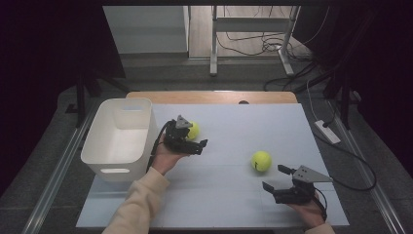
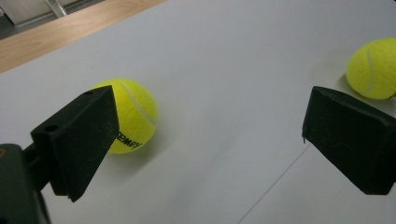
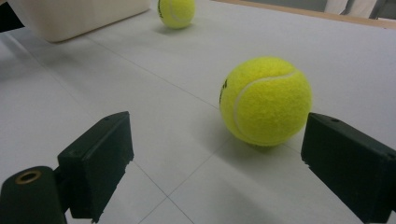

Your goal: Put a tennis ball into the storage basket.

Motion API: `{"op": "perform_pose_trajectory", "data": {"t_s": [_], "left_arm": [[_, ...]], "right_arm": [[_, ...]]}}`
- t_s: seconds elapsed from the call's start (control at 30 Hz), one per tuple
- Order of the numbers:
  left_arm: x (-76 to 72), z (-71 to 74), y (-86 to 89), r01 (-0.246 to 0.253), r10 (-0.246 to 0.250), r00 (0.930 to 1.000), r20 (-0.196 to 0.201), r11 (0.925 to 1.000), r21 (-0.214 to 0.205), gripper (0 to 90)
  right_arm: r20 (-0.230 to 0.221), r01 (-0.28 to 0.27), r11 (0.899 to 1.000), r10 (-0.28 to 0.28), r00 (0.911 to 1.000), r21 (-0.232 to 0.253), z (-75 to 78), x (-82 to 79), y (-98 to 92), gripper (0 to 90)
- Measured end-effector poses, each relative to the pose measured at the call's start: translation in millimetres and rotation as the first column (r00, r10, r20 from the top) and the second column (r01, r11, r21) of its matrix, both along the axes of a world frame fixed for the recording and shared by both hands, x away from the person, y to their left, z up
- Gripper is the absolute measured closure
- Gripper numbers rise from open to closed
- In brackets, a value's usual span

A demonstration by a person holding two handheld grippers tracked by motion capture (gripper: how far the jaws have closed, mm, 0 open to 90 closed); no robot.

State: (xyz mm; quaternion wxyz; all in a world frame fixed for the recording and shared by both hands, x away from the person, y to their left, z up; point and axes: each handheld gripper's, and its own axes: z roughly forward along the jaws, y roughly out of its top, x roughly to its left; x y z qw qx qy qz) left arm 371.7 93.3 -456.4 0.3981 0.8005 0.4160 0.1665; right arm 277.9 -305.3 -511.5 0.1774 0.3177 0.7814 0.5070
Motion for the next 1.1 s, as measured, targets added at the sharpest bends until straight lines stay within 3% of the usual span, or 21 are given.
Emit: {"op": "perform_pose_trajectory", "data": {"t_s": [0.47,1.1], "left_arm": [[16.8,1.2,4.3,-0.047,0.047,0.9988,0.012,0.9988,0.015,5.0],[41.9,-10.5,10.1,-0.085,0.086,0.9955,-0.039,0.9959,0.031,4.9]], "right_arm": [[0.000,-0.001,1.000,0.001,1.0000,0.000,-0.3,0.1,0.2,8.9],[-0.006,0.000,1.000,0.000,1.0000,0.000,-0.7,-0.1,-0.4,8.9]]}}
